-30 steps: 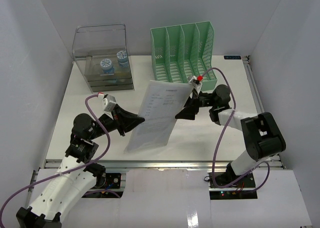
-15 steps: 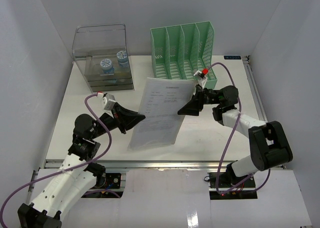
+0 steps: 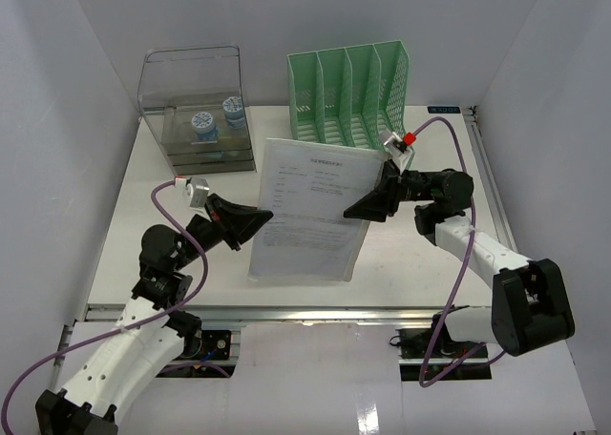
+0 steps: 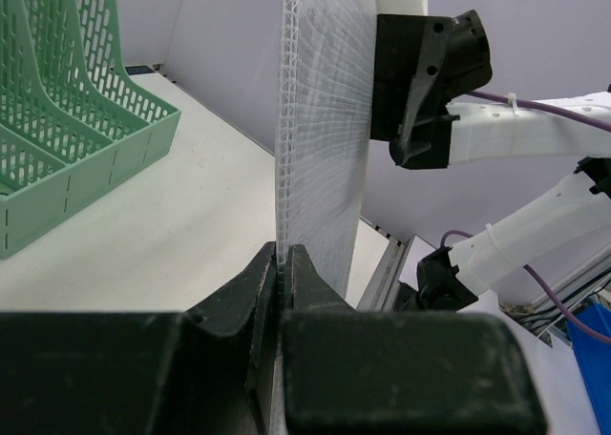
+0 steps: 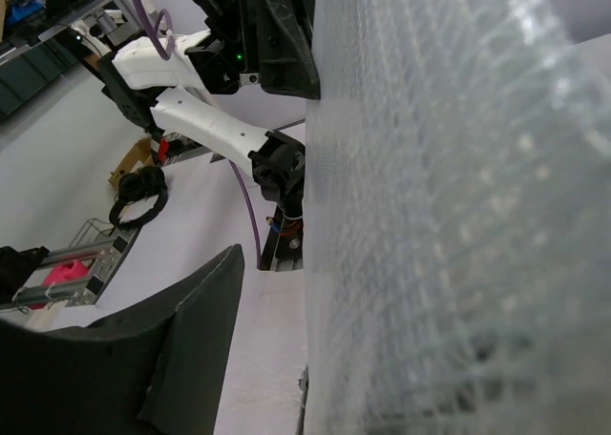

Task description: Organize the desk

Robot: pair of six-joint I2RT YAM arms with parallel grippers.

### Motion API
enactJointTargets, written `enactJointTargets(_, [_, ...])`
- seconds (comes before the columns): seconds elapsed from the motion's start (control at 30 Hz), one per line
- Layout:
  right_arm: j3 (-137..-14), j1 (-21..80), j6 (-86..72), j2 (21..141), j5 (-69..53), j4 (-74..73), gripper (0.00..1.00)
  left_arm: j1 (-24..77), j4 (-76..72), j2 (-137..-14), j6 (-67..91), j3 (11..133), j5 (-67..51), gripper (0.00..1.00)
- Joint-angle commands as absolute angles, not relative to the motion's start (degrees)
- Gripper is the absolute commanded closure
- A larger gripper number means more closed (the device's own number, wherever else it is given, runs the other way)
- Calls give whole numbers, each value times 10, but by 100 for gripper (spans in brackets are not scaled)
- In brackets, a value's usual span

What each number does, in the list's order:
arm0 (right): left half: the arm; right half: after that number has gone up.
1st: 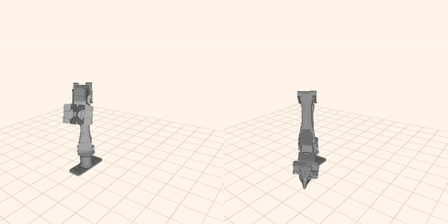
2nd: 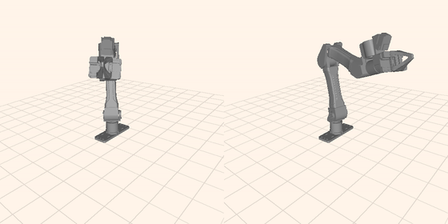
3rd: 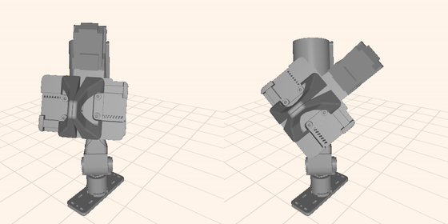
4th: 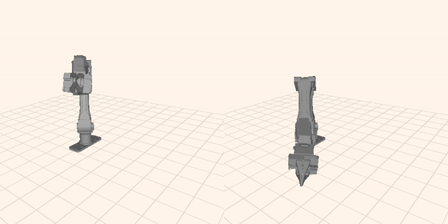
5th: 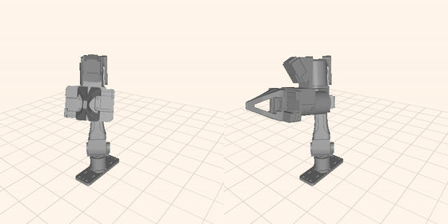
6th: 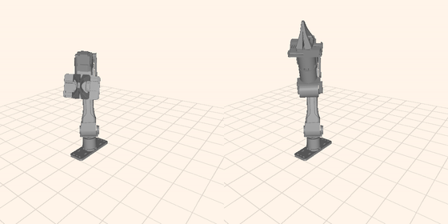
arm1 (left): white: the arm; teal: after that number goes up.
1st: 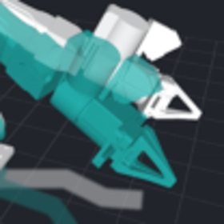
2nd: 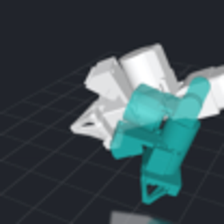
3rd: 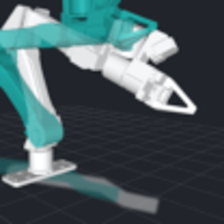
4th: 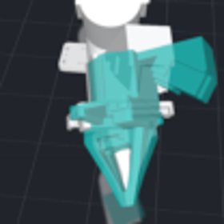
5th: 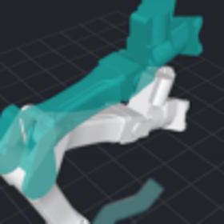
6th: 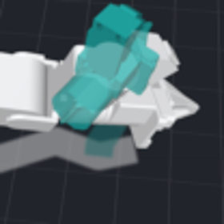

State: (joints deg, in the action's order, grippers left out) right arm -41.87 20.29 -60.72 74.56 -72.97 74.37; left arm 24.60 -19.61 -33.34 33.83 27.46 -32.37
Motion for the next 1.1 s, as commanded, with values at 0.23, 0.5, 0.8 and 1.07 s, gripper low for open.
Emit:
enactJointTargets(0.23, [-455,209,-618,705,-751,1064,79,248,-262,-361,374,266,-290,95])
enactJointTargets(0.5, [-467,209,-528,667,-770,938,92,248,-248,-362,368,266,-265,82])
enactJointTargets(0.8, [-538,207,-349,656,-764,568,92,248,-212,-325,352,265,-238,51])
enactJointTargets(1.07, [-679,210,37,676,-640,31,92,248,-193,-297,326,272,-224,23])
